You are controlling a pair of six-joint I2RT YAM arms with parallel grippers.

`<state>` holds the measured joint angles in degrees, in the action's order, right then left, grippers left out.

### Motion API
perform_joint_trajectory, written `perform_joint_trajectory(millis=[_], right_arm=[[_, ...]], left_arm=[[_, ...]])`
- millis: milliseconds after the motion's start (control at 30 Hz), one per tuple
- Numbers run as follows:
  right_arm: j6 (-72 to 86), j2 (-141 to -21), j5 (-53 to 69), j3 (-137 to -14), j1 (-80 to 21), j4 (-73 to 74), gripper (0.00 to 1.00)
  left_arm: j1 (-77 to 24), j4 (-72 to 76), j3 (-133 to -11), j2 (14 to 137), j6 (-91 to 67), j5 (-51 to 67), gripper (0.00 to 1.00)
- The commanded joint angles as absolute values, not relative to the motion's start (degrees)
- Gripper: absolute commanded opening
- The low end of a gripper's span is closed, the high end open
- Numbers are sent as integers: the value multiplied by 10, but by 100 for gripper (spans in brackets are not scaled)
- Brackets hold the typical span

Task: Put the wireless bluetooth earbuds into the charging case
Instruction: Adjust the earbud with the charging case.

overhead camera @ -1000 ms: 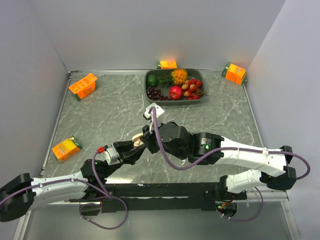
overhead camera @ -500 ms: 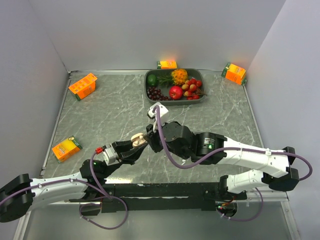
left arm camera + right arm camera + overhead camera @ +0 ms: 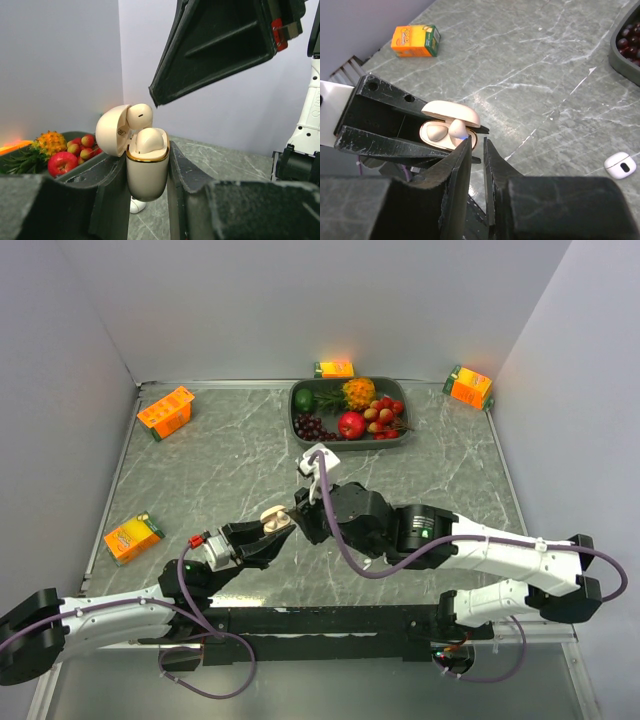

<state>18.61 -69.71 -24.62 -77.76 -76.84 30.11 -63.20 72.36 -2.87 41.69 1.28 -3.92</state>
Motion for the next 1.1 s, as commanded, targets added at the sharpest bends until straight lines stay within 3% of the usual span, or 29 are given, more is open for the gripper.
perform_joint_trajectory(millis=[0,500,767,867,1067], right_arm=[[171,-709,-245,-807,-766,290,23],[149,-729,-217,-826,-766,274,23],[127,-720,-143,-821,-766,271,25],[120,-711,-130,-813,-766,270,29],[120,-667,-143,-802,-766,258,48]], left_arm=[[-630,755,-37,410,5,-39,1],[-631,749,-29,398,4,-41,1],[-630,743,-28,389,4,-39,1],[-631,744,-26,384,4,-37,1],[-628,743,-18,368,-59,-16,1]])
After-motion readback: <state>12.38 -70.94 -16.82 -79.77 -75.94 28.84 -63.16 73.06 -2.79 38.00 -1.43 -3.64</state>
